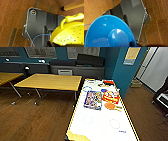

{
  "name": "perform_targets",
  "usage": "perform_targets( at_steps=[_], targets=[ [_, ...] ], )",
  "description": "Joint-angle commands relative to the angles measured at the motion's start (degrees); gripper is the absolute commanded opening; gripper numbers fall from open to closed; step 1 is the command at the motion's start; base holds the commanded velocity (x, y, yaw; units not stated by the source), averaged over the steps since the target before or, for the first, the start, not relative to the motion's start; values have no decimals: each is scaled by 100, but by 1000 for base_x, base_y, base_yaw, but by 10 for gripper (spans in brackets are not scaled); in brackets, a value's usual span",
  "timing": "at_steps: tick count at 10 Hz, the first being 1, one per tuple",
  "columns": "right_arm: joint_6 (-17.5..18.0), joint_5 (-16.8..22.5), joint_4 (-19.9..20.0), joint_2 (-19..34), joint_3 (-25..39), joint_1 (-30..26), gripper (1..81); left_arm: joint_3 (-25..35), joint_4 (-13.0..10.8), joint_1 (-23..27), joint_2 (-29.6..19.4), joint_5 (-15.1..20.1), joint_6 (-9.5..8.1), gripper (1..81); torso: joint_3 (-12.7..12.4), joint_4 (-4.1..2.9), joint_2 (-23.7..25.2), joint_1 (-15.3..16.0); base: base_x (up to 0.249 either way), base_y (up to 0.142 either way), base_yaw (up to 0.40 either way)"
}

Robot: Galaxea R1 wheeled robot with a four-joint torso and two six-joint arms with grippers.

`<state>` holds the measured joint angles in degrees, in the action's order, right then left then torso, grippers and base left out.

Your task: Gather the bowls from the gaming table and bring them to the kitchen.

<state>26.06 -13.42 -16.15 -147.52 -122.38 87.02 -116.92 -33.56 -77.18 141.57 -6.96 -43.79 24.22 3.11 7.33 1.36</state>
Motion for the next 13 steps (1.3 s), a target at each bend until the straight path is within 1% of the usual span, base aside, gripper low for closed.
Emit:
perform_targets(
  at_steps=[1, 2, 3, 4, 5, 6, 7, 8, 9, 10, 11, 12, 13],
  targets=[
    [4, 323, -107, 167, -13, -13, 10, -463, -19, -495, 399, 195, -42, 10, 0, 0, 0, 0, 0, 0, 0],
    [22, 323, -107, 142, -65, -13, 10, -733, 713, -601, 617, 354, 476, 10, 0, 0, 0, 0, 0, 0, 0],
    [22, 323, -116, 97, -118, -13, 10, -1103, 1707, -689, 890, 388, 1500, 10, 0, 0, 0, 0, 0, 0, 0],
    [22, 331, -116, 54, -170, -4, 10, -1393, 2576, -707, 1101, 554, 2369, 10, -2, 0, 2, -2, 0, 0, 0],
    [22, 331, -125, 36, -206, -4, 10, -1552, 3166, -716, 1250, 678, 2976, 10, -2, 0, 2, -5, 0, 0, 0],
    [22, 331, -151, 27, -215, 5, 10, -1708, 3560, -785, 1364, 671, 3404, 10, -2, 0, 2, -7, 0, 0, 0],
    [13, 331, -169, 18, -224, 31, 10, -1984, 3901, -821, 1506, 678, 3702, 10, -2, 0, 5, -7, 0, 0, 0],
    [13, 323, -248, 0, -224, 58, 10, -2353, 3954, -865, 1621, 687, 3825, 10, -2, 0, 5, -7, 0, 0, 0],
    [13, 314, -283, -26, -224, 84, 10, -2354, 3588, -909, 1604, 617, 3852, 10, -4, 0, 5, -7, 0, 0, 0],
    [-14, 314, -292, -61, -241, 102, 10, -2344, 3295, -944, 1559, 547, 3860, 10, -4, 0, 5, -7, 0, 0, 0],
    [-22, 296, -292, -114, -338, 145, 10, -2362, 3066, -1014, 1577, 169, 3852, 10, -4, 0, 5, -9, 0, 0, 0],
    [-22, 314, -292, -193, -514, 163, 10, -2371, 3022, -1032, 1629, 11, 3843, 10, -4, 0, 5, -9, 0, 0, 0],
    [13, 314, -239, -333, -839, 207, 10, -2450, 3013, -1041, 1744, 19, 3852, 10, -4, 0, 5, -9, 0, 0, 0]
  ],
)
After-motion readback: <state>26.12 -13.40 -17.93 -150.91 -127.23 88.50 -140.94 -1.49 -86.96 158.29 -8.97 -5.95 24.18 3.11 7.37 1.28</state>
